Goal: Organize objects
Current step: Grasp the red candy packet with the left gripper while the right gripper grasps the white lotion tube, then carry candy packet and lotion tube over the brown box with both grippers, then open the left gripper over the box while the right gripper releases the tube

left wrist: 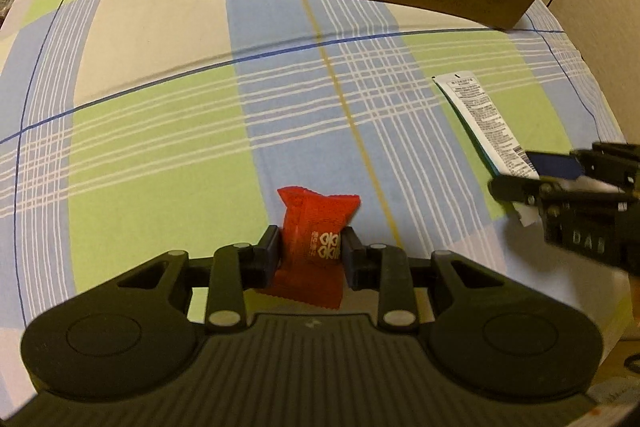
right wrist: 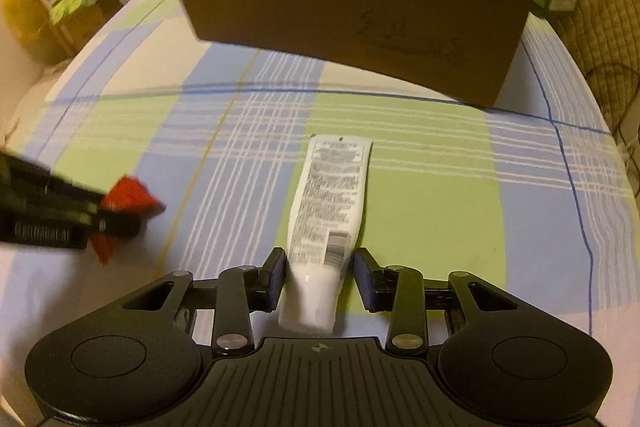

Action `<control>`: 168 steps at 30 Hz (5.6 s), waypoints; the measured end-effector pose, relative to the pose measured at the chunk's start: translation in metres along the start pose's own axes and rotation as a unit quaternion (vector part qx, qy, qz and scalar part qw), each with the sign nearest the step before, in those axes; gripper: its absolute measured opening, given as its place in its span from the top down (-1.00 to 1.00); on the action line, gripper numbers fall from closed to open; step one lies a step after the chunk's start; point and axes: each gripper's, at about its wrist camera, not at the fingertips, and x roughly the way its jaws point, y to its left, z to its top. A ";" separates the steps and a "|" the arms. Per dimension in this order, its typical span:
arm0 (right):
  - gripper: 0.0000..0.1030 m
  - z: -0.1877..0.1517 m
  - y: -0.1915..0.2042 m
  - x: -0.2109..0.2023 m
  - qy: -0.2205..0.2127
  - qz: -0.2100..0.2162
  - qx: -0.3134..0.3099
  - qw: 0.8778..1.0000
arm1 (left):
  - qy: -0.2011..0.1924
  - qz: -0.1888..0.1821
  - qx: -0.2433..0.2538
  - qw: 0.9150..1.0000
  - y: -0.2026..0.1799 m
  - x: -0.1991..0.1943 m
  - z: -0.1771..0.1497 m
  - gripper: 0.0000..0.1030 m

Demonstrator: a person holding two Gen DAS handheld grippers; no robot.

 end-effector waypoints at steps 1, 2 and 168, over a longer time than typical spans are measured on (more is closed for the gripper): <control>0.29 0.003 0.000 0.002 -0.003 -0.001 0.004 1.000 | -0.001 0.002 0.000 1.000 -0.001 0.000 0.000 0.46; 0.28 0.005 -0.001 0.003 -0.005 -0.002 0.004 1.000 | -0.003 0.002 0.001 1.000 -0.002 0.000 0.000 0.44; -0.06 0.216 -0.089 0.007 -0.066 -0.030 0.012 0.997 | -0.125 0.005 0.020 0.992 0.013 -0.016 0.240 -0.44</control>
